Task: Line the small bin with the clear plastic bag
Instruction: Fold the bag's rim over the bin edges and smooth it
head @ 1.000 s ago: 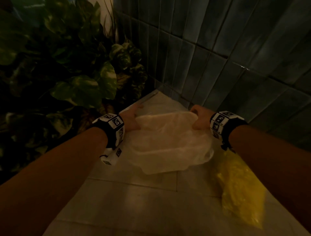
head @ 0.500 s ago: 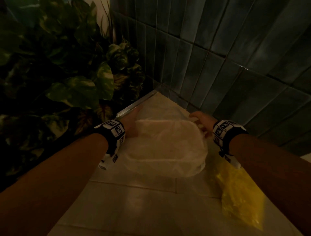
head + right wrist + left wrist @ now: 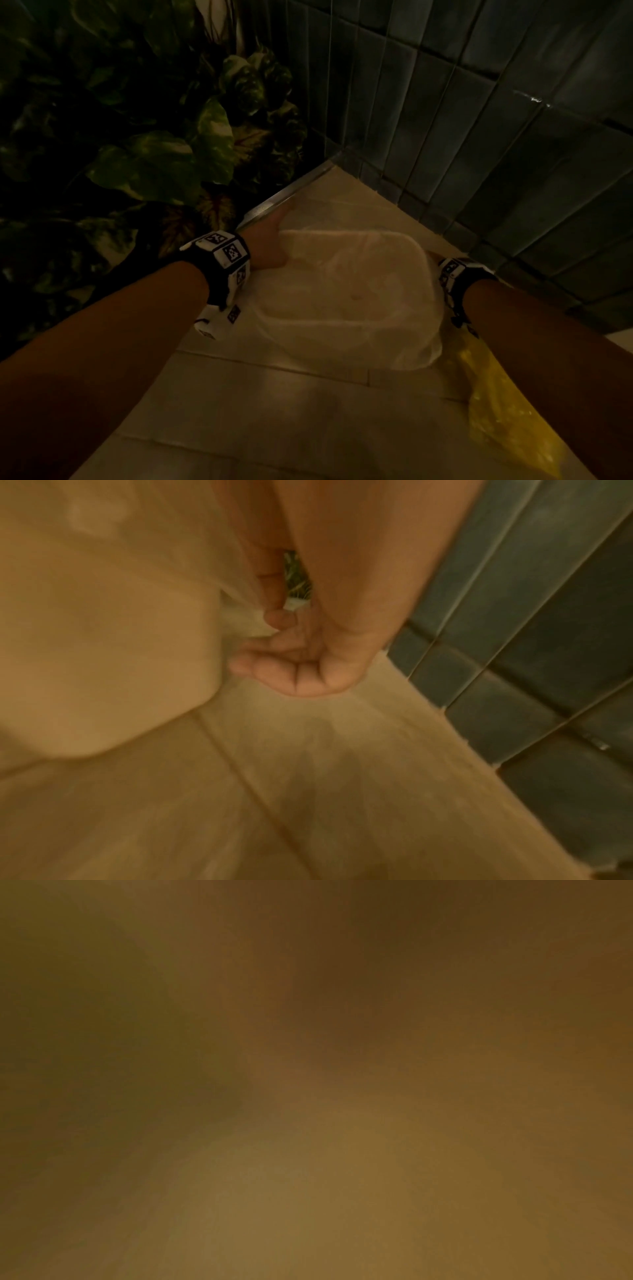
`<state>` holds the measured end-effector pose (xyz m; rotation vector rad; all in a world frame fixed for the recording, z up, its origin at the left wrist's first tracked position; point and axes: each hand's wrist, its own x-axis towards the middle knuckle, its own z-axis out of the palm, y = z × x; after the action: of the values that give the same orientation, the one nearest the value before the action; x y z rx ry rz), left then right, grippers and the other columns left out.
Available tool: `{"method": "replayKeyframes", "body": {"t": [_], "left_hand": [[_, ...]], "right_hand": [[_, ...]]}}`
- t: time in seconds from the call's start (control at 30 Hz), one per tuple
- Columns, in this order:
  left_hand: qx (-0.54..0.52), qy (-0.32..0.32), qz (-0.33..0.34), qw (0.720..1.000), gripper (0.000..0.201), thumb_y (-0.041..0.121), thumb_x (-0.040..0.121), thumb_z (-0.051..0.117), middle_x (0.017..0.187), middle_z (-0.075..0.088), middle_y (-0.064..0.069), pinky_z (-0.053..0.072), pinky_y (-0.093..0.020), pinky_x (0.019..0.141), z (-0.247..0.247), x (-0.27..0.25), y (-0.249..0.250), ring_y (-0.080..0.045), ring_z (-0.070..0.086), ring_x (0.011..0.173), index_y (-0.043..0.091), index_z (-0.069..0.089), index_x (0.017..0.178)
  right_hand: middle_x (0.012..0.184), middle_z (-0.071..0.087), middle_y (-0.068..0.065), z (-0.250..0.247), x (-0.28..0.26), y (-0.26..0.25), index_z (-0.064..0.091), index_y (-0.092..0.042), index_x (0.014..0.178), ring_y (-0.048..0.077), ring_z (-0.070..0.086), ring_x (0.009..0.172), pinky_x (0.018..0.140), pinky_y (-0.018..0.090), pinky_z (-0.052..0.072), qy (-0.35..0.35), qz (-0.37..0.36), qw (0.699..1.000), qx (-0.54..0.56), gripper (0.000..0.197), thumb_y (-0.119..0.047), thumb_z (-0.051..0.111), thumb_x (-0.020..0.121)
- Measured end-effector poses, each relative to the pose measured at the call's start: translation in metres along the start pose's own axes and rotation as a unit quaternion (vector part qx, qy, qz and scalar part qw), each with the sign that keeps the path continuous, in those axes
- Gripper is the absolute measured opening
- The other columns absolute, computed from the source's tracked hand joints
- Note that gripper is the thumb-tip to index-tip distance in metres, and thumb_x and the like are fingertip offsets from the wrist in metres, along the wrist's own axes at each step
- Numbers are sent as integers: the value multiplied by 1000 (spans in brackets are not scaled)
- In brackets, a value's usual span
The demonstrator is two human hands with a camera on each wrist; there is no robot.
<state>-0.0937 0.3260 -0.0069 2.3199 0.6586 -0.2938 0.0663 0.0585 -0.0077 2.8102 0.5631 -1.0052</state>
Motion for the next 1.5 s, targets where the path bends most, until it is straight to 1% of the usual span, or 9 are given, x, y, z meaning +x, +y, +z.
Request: {"method": "replayKeyframes", "body": {"t": [0.13,0.3,0.43,0.63,0.73,0.87,1.1,1.3,1.5], "left_hand": [[-17,-18,-19,1000,93,9,83,67,151,30,-7,34,-26,101,-6,-8,4,-29,39,134,35,9,151],[-282,14,-117,952,42,32,93,55,106,59,-6,47,-22,40,-24,-19,-1,-21,57,67,36,49,134],[-199,73,-126,969,35,29,93,57,98,67,-11,57,-38,62,-34,-29,-34,-29,65,77,21,59,127],[-293,-110,-249,916,32,26,102,37,117,55,-11,48,-39,60,13,-76,-60,-28,56,68,11,49,128],[-342,-68,-207,914,34,26,101,34,81,61,-9,45,-32,60,36,-89,-57,-25,51,59,9,61,89],[-397,-53,-195,895,40,33,99,33,57,67,-4,40,-26,51,40,-101,-64,-22,46,53,11,60,80],[-494,-49,-166,852,10,15,93,47,90,67,-1,27,-15,41,31,-123,-87,-10,37,42,18,56,96],[-171,-77,-154,970,22,13,84,71,65,56,-1,42,-21,39,40,-119,-75,-12,49,49,14,57,101],[-88,-26,-189,978,44,23,82,73,95,72,-17,60,-36,66,66,-85,-71,-25,67,67,6,59,119]], "right_hand": [[153,27,10,11,-3,3,17,-16,149,33,34,137,107,42,33,-40,72,996,-35,57,-19,45,99],[141,43,22,1,-11,2,33,2,141,36,45,127,94,35,39,-30,44,967,250,43,-9,40,100],[105,57,13,10,-3,13,57,-12,114,24,56,68,53,25,44,-21,66,896,440,31,-35,43,99],[90,63,11,49,-16,39,58,-5,124,26,60,70,56,31,56,-141,71,902,402,43,-36,44,97],[78,61,8,57,-28,41,64,-5,106,21,57,64,68,33,50,-153,46,895,417,30,-22,41,98],[83,56,9,54,-35,53,61,-5,113,23,50,69,65,30,45,-154,20,903,402,25,-9,48,93],[68,58,6,53,-38,55,63,-12,91,18,47,50,44,23,41,-104,11,965,239,6,-10,58,91],[70,71,1,59,-28,47,65,-12,103,16,61,50,42,21,46,-78,20,964,252,19,-8,67,84],[72,66,8,65,-13,42,60,1,113,9,60,33,30,14,41,-27,31,957,286,25,-5,61,89]]}}
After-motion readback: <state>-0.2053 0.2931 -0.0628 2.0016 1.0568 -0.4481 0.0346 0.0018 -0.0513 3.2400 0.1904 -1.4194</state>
